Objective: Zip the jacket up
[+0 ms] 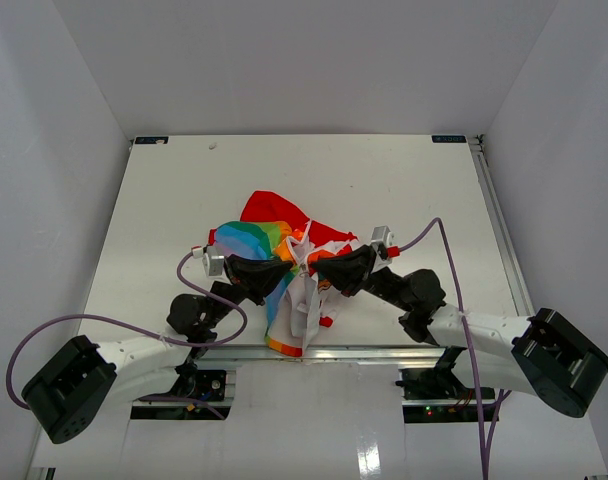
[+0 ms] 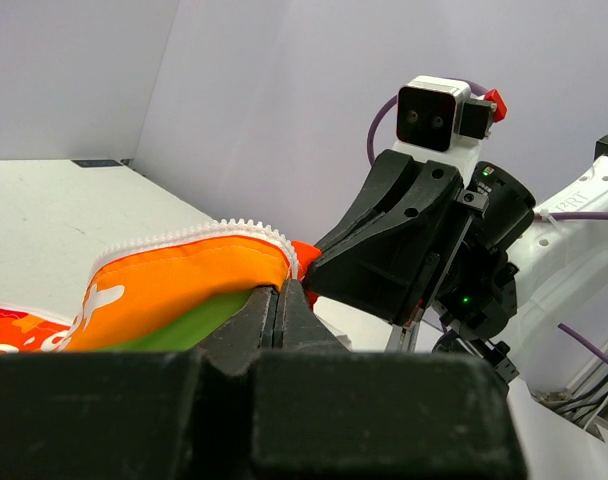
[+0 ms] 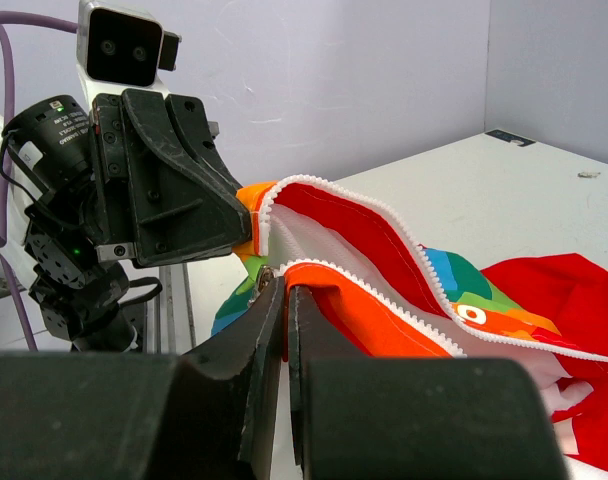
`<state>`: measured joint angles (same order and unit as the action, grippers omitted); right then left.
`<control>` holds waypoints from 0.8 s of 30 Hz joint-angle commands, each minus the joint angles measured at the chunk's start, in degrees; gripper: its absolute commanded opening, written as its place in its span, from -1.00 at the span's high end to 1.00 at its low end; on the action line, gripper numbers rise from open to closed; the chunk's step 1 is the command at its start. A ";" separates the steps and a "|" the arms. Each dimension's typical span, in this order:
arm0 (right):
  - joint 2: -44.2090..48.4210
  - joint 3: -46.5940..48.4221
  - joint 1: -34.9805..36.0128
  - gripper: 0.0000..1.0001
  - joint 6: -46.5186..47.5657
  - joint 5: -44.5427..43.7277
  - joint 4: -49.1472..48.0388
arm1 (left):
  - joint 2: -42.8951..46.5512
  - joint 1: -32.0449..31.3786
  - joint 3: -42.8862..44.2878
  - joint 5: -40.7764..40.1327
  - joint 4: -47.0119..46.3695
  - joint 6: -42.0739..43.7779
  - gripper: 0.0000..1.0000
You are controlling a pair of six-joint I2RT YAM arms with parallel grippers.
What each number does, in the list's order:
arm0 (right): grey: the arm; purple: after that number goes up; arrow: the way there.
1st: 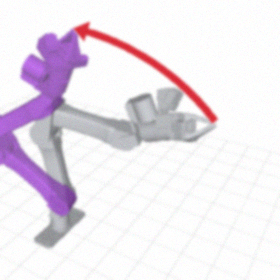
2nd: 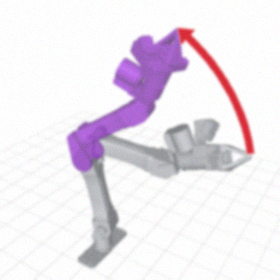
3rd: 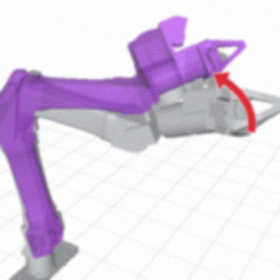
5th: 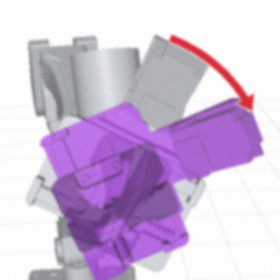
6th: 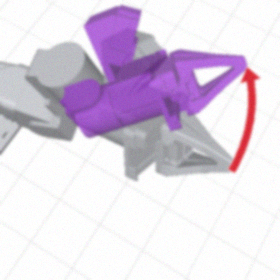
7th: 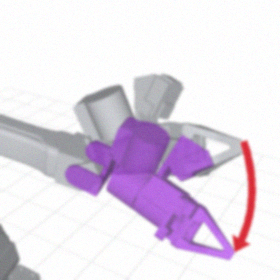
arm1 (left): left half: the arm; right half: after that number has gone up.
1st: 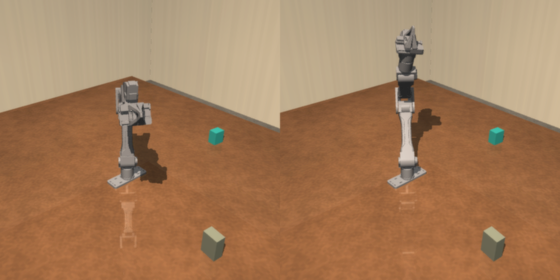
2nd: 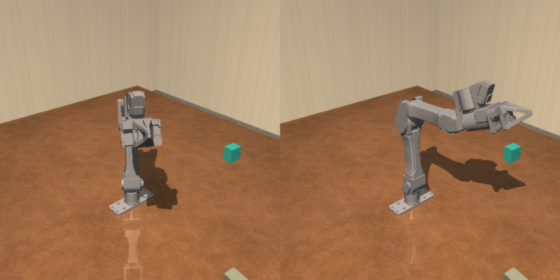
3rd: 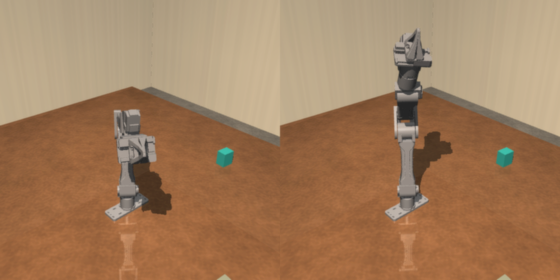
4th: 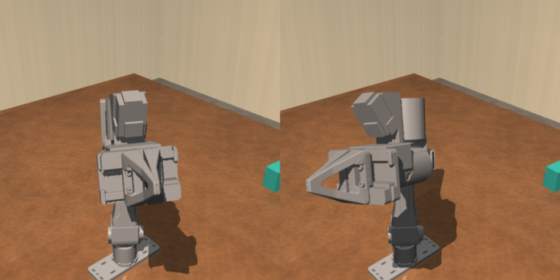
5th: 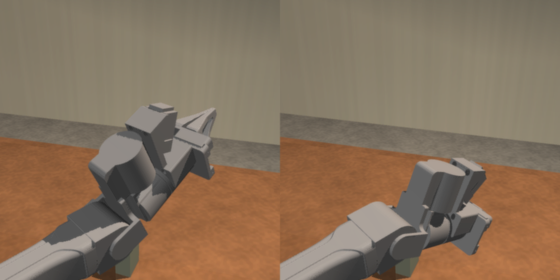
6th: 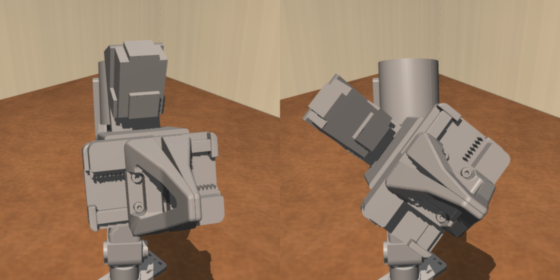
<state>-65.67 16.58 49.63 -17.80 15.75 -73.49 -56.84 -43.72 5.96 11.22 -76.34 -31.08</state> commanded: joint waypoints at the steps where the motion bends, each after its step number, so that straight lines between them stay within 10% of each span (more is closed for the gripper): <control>1: 1.51 0.82 0.30 0.85 -0.02 -0.63 -34.52 | 0.43 -0.32 -0.68 0.91 -16.81 0.06 1.00; 24: 0.63 1.09 0.41 0.84 -0.42 -0.10 -34.52 | -0.41 -0.40 0.40 1.25 -17.18 -0.56 1.00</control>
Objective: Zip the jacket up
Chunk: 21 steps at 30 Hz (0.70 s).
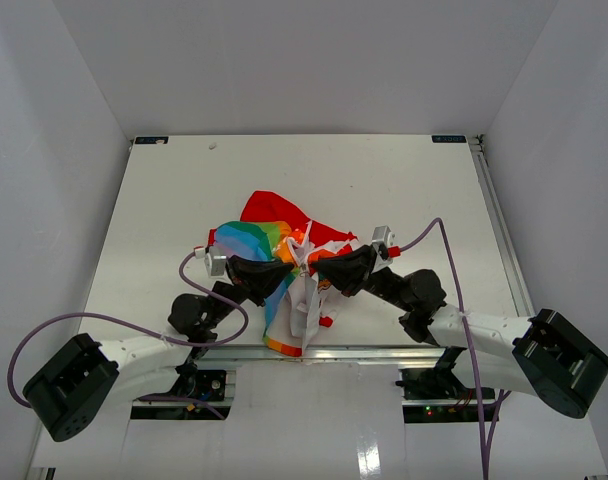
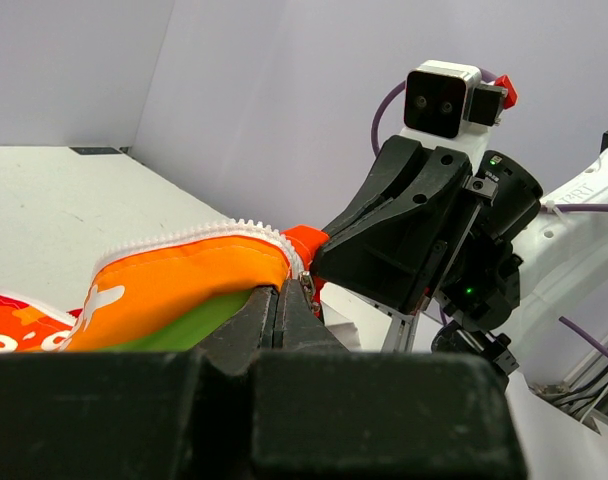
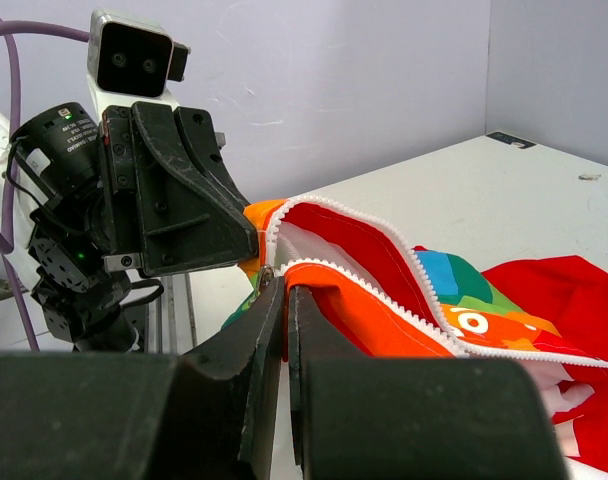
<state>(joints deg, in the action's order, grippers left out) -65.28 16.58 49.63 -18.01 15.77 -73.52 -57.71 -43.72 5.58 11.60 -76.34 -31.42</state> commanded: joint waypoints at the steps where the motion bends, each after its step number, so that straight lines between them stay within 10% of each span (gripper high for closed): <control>1: 0.24 1.09 0.46 0.84 -0.27 -0.13 -34.50 | 0.57 -0.40 0.82 1.03 -17.02 -0.22 1.00; 21: 0.24 1.70 0.38 0.85 0.16 -0.48 -34.50 | 0.23 -0.40 0.92 2.20 -15.24 -1.63 1.00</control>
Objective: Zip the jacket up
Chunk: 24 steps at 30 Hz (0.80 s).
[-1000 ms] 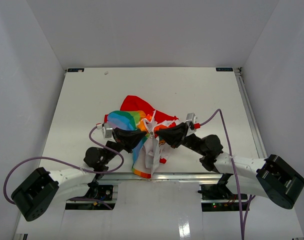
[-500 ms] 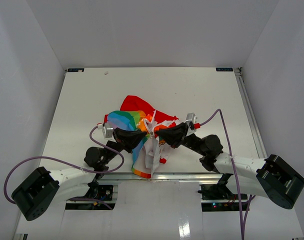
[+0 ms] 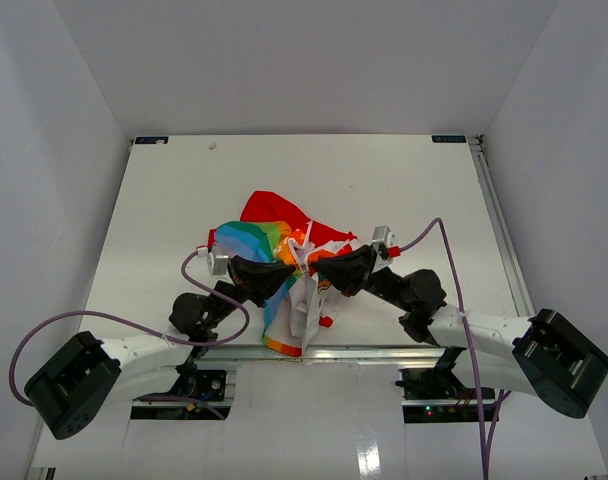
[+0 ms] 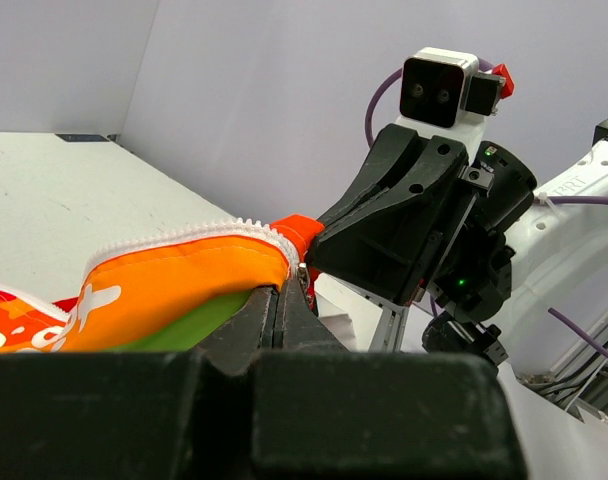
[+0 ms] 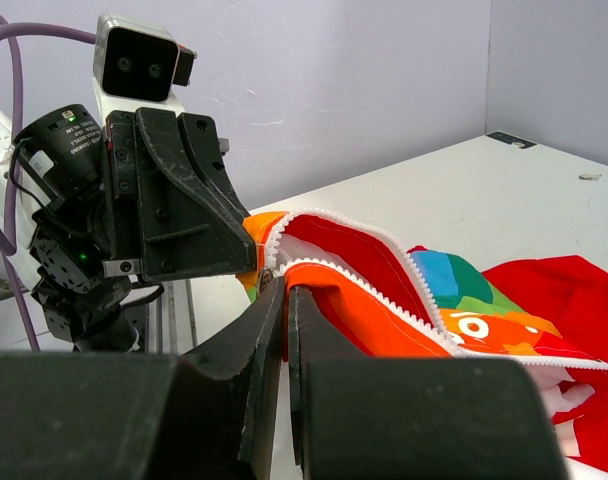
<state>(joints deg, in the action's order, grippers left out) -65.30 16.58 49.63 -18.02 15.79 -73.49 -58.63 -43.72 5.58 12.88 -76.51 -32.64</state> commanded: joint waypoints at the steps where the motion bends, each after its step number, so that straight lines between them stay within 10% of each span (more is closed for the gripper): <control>1: 0.19 1.84 0.32 0.85 0.11 -0.43 -34.52 | 1.48 -0.40 1.05 0.98 -14.21 -0.20 1.00; 24: 1.58 1.29 0.30 0.85 -0.03 -0.09 -34.52 | 1.74 -0.31 2.20 1.82 -8.81 1.35 1.00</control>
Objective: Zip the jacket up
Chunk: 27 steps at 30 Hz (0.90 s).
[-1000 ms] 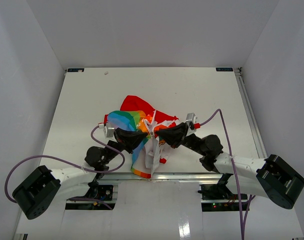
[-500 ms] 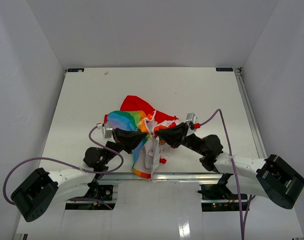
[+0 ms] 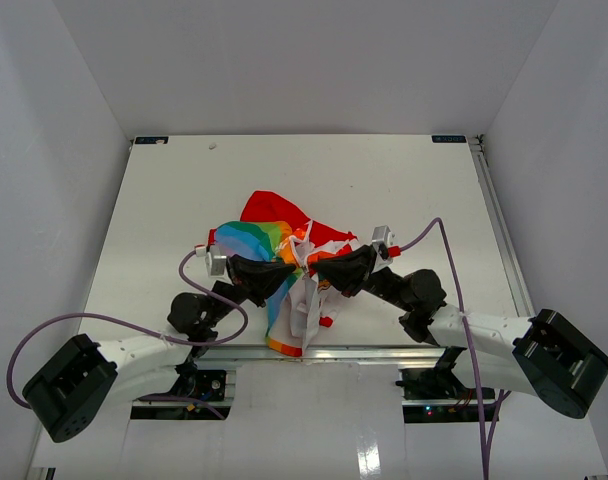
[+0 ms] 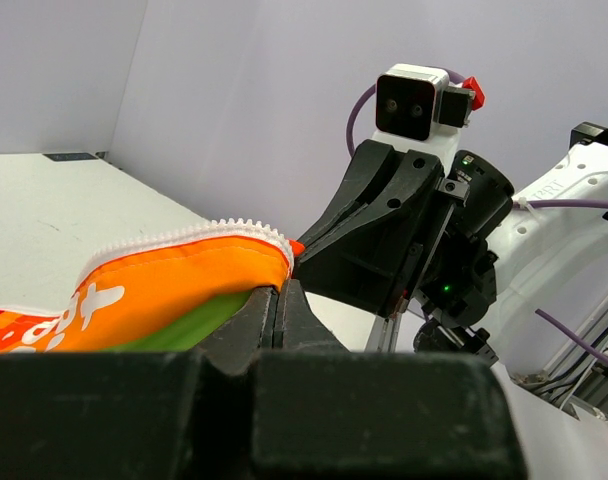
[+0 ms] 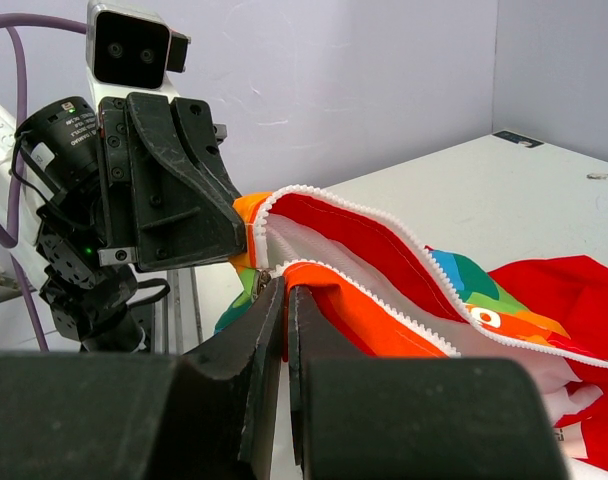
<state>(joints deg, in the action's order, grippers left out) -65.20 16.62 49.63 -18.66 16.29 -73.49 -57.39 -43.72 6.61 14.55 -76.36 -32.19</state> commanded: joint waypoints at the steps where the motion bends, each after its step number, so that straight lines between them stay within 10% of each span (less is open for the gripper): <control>1: 1.50 1.17 0.32 0.85 0.74 -0.72 -34.50 | 0.71 -0.31 0.82 -0.22 -9.05 0.90 1.00; 27: 1.22 0.87 0.36 0.85 0.56 -0.83 -34.59 | 2.46 -0.31 0.04 -1.41 -7.71 2.04 1.00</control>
<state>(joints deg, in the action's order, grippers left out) -64.93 16.62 49.63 -18.63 16.21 -73.52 -54.52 -43.72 6.26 12.88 -76.31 -30.85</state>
